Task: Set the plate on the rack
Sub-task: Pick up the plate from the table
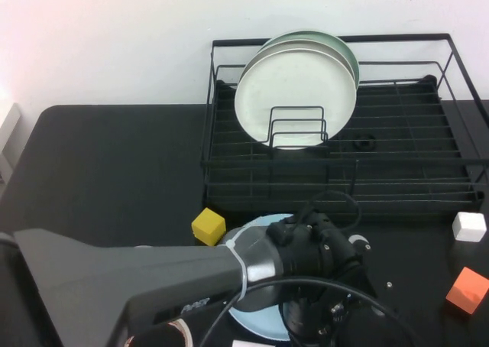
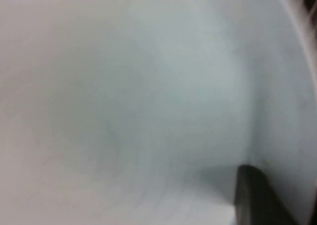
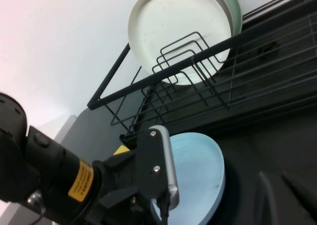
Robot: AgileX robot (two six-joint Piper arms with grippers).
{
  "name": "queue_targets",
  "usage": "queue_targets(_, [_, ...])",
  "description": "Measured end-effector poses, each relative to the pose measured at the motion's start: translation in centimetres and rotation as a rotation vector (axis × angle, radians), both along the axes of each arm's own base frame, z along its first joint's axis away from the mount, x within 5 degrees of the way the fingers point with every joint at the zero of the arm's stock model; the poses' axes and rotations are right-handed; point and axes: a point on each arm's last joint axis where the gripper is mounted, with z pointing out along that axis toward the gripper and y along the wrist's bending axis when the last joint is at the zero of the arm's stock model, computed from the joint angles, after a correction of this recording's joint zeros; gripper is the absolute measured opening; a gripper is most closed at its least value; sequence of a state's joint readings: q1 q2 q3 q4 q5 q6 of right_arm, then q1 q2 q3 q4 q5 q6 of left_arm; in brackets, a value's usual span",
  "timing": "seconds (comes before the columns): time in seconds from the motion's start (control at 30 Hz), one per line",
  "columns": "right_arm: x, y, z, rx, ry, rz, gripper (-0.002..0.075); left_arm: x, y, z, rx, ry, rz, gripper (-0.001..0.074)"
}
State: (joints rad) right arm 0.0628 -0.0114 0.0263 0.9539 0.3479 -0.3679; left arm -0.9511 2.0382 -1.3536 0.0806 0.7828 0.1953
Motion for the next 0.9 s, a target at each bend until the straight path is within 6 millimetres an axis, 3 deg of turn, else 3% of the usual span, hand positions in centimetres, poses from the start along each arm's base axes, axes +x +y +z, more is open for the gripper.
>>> queue_targets(0.2, [0.0,0.0,0.0,-0.006,-0.001,0.002,0.0011,-0.1,-0.2,0.2,-0.033,0.014,0.010,0.0047])
queue_targets(0.67, [0.0,0.0,0.0,-0.012,-0.003,0.007,0.0011,-1.2,0.0,3.9,-0.180,0.073,0.053,0.0015])
queue_targets(0.9, [0.0,0.0,0.0,-0.013,-0.003,0.007,0.0011,-1.6,0.4,4.6,-0.159,0.090,0.039,0.0011])
